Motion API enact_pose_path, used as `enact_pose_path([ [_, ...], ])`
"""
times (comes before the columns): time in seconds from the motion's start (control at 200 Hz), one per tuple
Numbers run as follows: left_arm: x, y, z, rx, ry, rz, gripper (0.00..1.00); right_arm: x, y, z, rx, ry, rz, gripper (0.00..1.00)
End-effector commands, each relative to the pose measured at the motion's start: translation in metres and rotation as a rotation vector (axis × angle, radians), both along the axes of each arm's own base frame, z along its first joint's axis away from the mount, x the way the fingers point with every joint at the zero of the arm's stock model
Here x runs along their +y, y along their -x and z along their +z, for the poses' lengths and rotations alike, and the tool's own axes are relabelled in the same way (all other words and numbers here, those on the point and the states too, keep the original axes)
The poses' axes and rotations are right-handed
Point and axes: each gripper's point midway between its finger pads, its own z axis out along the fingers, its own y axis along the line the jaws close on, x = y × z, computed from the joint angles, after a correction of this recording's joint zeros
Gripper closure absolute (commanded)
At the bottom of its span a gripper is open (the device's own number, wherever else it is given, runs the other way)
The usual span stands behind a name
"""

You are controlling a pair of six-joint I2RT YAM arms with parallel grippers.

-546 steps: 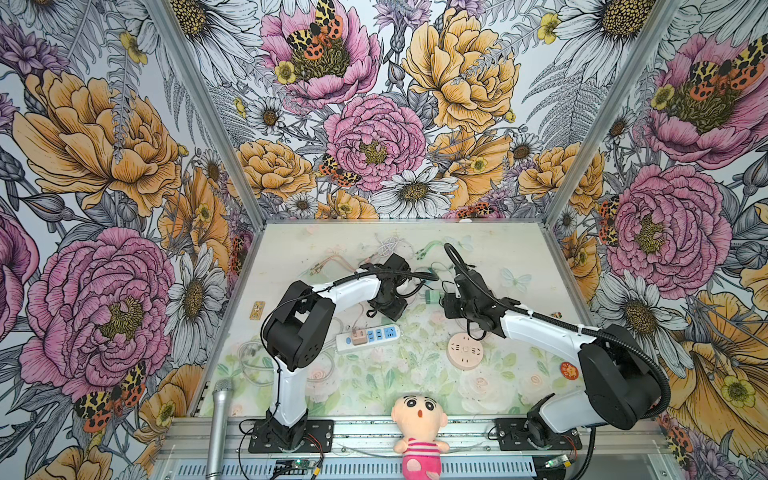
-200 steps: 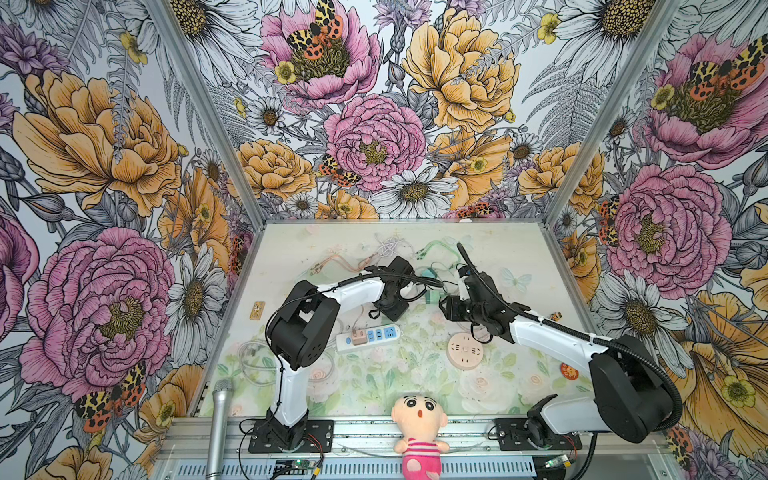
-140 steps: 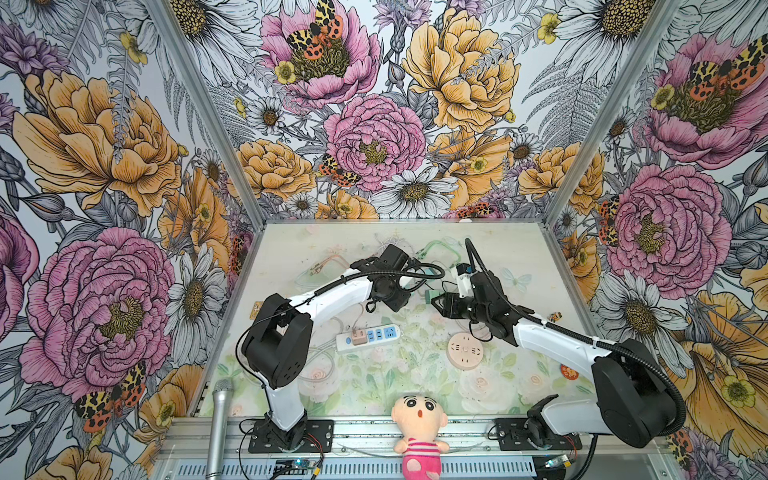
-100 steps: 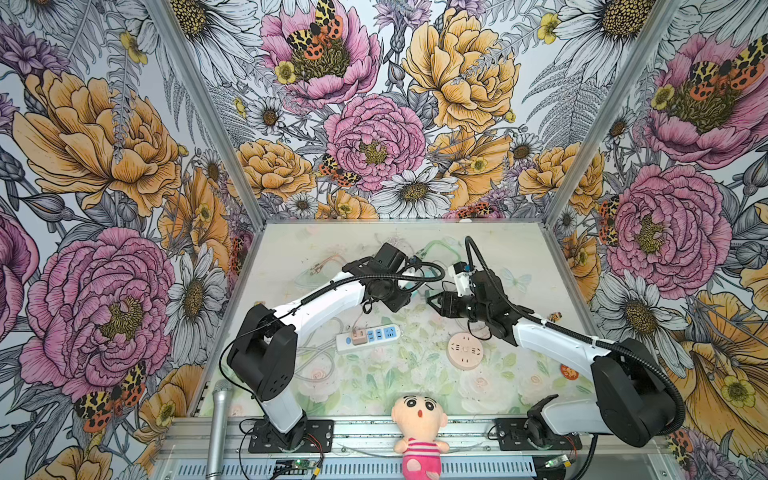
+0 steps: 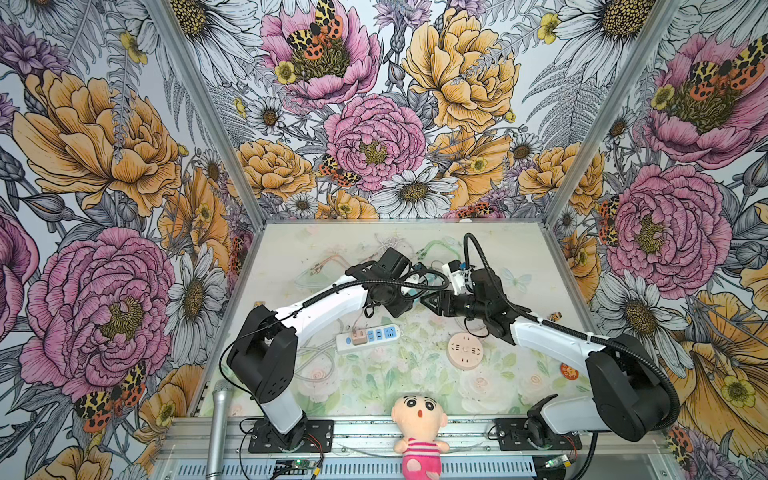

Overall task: Insert the plug
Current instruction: 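Close the right gripper on the teal charger held by the left gripper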

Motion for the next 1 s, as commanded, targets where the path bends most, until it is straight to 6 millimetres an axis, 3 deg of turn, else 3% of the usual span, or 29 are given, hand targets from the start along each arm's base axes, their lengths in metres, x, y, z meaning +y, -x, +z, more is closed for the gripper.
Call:
enact_pose_path([
  [0.0, -0.01, 0.007, 0.012, -0.026, 0.033, -0.051, 0.68, 0.008, -0.007, 0.008, -0.009, -0.036, 0.016, 0.49],
  [0.365, -0.017, 0.023, 0.021, -0.07, 0.024, -0.101, 0.68, 0.015, -0.011, 0.012, -0.002, -0.085, 0.027, 0.49],
  [0.761, -0.022, 0.01, 0.028, -0.114, 0.025, -0.085, 0.68, 0.014, -0.007, -0.007, 0.088, -0.046, 0.033, 0.58],
  [0.856, -0.022, 0.003, 0.031, -0.146, 0.029, -0.06, 0.67, 0.016, -0.004, -0.007, 0.095, -0.044, 0.051, 0.64],
  [0.996, -0.02, -0.01, 0.038, -0.193, 0.032, 0.002, 0.57, 0.015, -0.003, -0.009, 0.1, -0.031, 0.058, 0.88],
])
